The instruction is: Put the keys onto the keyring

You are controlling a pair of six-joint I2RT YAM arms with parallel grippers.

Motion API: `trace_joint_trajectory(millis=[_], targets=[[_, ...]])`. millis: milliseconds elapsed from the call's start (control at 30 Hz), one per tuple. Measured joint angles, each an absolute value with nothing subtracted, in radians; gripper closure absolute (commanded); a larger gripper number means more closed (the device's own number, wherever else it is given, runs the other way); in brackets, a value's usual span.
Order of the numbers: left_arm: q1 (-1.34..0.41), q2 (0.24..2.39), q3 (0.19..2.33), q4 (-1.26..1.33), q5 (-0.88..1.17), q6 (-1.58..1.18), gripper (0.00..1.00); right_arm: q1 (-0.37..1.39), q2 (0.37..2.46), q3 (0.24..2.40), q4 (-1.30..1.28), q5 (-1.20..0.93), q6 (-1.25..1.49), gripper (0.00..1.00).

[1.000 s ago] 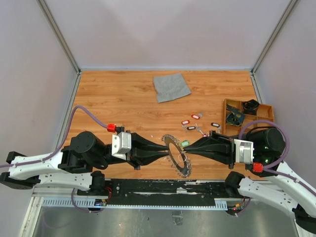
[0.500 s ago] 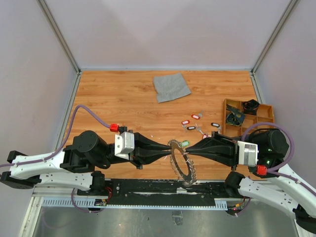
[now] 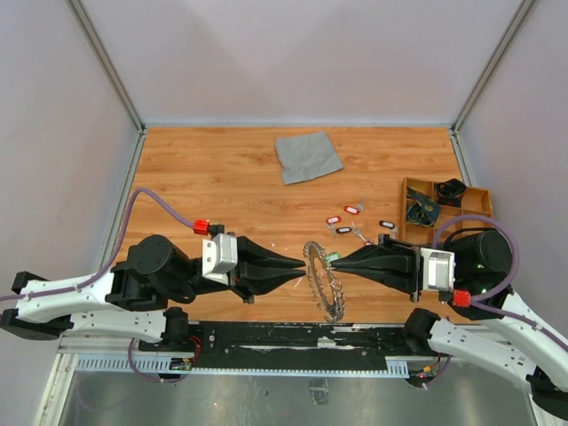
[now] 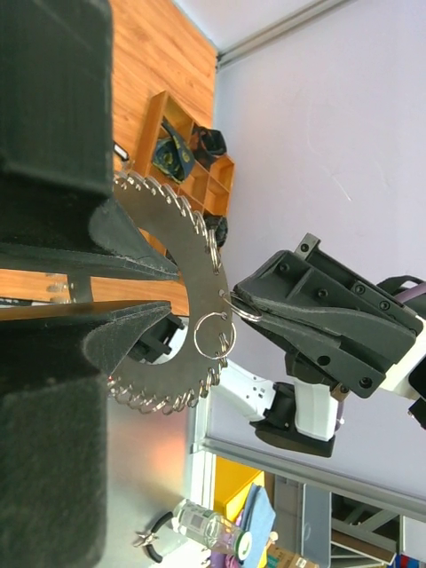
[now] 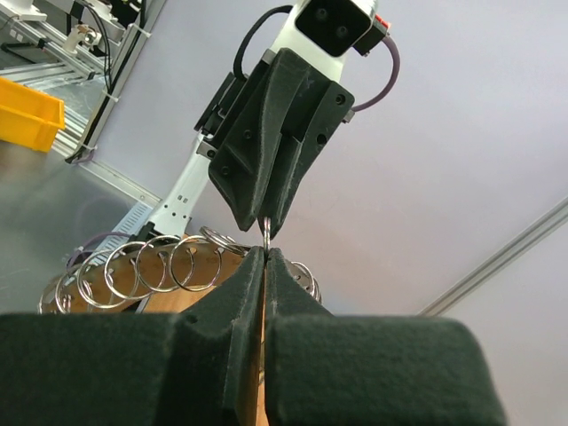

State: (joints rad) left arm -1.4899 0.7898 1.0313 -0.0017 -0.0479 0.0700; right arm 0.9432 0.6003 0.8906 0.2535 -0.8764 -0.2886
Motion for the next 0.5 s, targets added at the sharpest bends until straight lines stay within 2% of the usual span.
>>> trace_joint_trajectory(millis=[267, 500], targets=[[-1.49, 0.761, 1.016, -0.014, -0.124, 0.052, 0.75, 0.944, 0.603, 0.906, 0.163, -0.81, -0.287, 0.99], [-1.49, 0.707, 1.013, -0.118, -0.376, 0.011, 0.7, 0.947, 0.654, 0.971, -0.098, -0.624, -0.261, 0.99]])
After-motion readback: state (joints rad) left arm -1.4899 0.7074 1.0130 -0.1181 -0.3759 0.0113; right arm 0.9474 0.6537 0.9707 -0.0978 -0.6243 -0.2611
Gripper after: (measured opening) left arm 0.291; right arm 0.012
